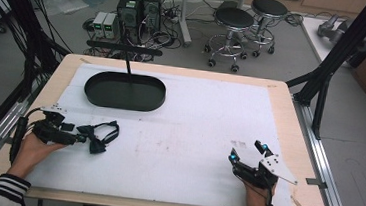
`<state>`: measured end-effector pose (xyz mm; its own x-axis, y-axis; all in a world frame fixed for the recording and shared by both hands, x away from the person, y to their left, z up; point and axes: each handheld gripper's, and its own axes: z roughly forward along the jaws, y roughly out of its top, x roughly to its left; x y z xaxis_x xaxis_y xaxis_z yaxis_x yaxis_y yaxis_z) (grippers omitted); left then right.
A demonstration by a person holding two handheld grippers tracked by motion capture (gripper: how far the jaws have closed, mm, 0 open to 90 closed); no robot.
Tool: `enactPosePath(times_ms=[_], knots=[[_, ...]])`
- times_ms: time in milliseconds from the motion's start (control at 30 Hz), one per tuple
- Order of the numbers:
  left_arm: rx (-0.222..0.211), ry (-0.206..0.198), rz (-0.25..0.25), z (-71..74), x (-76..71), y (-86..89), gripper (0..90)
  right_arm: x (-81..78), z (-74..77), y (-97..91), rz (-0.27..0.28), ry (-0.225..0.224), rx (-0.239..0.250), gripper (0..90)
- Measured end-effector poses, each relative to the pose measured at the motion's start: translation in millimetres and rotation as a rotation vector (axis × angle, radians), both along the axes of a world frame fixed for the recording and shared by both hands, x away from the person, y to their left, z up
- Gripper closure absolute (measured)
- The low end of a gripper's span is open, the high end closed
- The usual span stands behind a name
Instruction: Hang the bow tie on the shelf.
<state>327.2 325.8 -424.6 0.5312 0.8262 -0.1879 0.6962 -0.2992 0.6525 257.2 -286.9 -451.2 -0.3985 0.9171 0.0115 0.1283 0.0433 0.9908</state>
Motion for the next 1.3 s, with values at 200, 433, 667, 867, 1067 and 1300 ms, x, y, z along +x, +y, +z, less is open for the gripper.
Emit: enactPosePath(times_ms=[200, 433, 667, 867, 1067, 1300], knots=[[-0.05, 0.022, -0.006, -0.9, 3.3, -3.1, 21.2, 0.0, 0.0, 0.1, -0.001, 0.0, 0.0, 10.4], [-0.042, 0.043, -0.006, -4.2, 6.2, -7.8, 23.3, -0.1, 0.1, 0.4, -0.001, 0.0, -0.001, 10.4], [-0.07, 0.051, 0.01, -4.4, 10.4, -14.9, 27.0, -0.1, 0.0, 0.3, -0.001, 0.001, 0.0, 10.5], [-0.088, 0.044, 0.036, -3.7, 13.2, -17.4, 27.1, 0.0, 0.0, 0.1, 0.0, -0.001, 0.0, 10.4], [-0.094, 0.041, 0.051, -3.4, 14.9, -18.3, 31.7, 0.1, 0.0, 0.0, 0.0, -0.002, -0.001, 10.4], [-0.089, 0.046, 0.056, -3.1, 14.6, -18.3, 40.8, -0.3, 0.0, 0.2, -0.003, 0.003, 0.003, 10.4]])
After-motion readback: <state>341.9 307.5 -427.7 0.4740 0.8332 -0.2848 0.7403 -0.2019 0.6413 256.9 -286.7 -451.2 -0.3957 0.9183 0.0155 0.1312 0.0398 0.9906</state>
